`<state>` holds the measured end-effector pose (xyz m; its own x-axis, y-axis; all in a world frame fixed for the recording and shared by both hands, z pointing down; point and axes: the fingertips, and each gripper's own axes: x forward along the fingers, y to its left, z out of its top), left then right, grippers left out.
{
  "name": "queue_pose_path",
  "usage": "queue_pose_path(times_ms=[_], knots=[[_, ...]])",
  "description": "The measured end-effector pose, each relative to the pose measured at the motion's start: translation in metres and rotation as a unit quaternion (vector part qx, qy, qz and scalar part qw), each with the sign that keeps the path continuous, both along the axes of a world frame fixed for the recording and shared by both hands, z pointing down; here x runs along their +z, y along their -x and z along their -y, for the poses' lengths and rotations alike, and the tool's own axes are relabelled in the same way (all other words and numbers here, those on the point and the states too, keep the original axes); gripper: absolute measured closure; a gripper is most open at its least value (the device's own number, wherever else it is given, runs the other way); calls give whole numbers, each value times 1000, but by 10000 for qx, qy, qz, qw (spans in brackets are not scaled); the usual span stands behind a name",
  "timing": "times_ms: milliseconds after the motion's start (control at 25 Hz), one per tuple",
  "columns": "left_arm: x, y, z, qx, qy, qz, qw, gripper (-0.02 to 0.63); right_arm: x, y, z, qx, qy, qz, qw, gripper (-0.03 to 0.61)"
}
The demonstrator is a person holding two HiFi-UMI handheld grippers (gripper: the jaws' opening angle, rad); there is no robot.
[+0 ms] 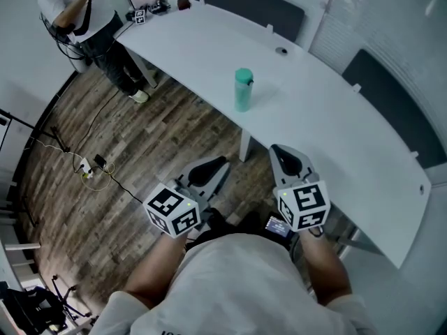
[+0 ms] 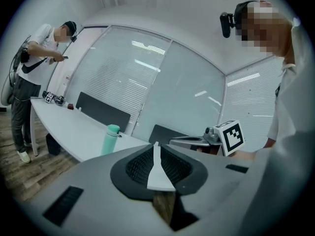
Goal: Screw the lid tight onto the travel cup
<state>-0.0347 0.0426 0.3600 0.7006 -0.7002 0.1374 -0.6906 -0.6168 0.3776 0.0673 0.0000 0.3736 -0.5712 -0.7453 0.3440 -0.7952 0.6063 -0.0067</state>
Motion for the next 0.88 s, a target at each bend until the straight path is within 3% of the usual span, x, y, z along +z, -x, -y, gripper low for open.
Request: queue_pose_path(times_ms=[880], knots=[[4, 18, 4, 115, 58, -28, 9999, 549, 2, 18, -1, -59, -15, -327, 9994, 557]])
